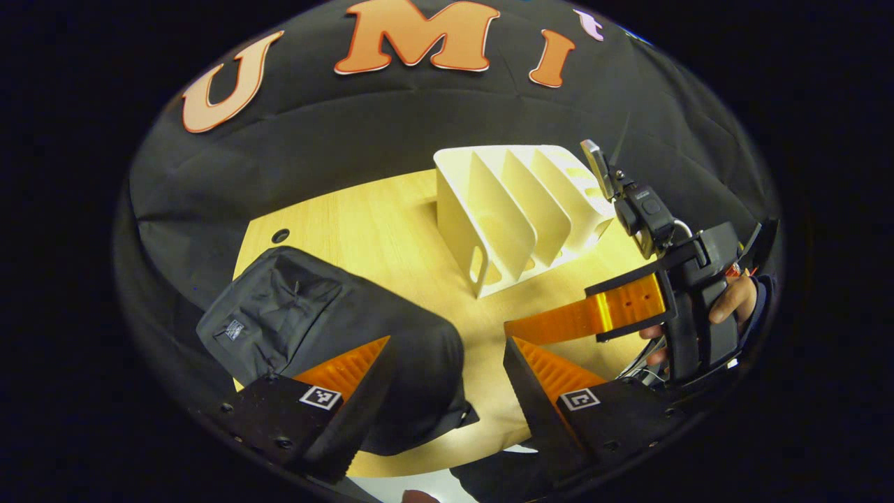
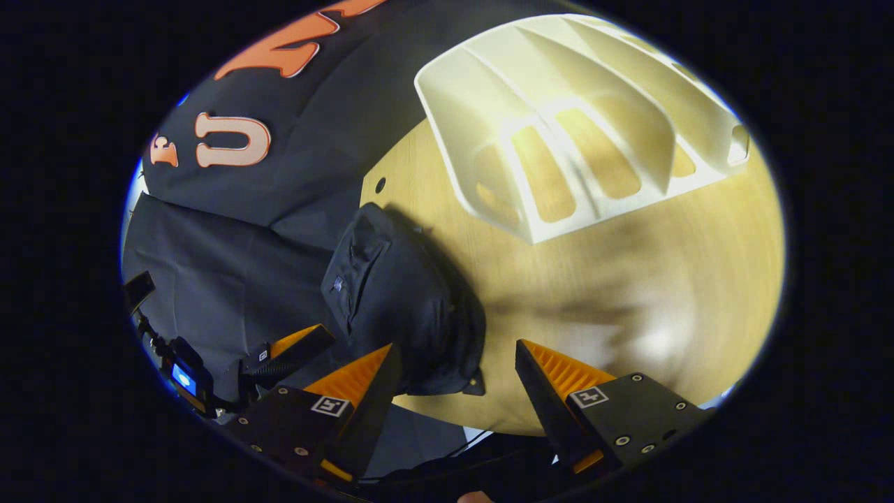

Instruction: Open the schoolbag, grab two books from the bookshelf and put them into the schoolbag.

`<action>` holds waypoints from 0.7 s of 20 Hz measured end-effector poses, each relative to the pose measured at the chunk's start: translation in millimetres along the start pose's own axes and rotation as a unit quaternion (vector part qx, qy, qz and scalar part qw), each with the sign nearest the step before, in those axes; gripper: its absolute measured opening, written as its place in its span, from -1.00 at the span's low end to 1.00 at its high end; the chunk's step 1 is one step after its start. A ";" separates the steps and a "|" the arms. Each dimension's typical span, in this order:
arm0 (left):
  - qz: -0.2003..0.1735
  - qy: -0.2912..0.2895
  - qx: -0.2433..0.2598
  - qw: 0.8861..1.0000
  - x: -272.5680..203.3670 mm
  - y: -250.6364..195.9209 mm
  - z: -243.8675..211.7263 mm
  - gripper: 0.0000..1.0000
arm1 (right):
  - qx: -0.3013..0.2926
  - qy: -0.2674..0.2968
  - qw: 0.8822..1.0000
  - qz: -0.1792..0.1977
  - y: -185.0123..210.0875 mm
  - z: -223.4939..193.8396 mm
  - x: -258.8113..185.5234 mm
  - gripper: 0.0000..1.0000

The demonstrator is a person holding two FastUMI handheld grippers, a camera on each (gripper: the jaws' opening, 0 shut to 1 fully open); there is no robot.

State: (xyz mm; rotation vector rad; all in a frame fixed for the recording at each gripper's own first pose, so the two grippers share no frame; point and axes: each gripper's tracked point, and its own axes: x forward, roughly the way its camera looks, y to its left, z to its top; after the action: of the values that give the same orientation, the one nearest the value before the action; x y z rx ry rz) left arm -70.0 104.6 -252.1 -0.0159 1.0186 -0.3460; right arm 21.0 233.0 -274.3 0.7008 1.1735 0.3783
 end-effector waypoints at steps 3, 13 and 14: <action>0.025 -0.035 0.004 0.999 2.7 -24.2 29.2 0.96 | -0.031 -0.056 0.998 -0.023 -21.2 31.2 -41.0 0.96; 0.089 -0.209 -0.012 0.974 -34.1 -93.6 128.8 0.94 | -0.186 -0.262 0.943 -0.089 -44.0 111.5 -189.1 0.96; 0.093 -0.223 -0.014 0.970 -40.1 -97.8 139.7 0.94 | -0.201 -0.278 0.935 -0.095 -42.1 117.2 -199.9 0.95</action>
State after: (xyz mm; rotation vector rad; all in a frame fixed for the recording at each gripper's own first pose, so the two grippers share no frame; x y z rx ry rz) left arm 0.7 3.2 -127.9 -0.0221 0.5720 -0.1451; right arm 54.7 44.9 -136.7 0.2959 0.5889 0.2232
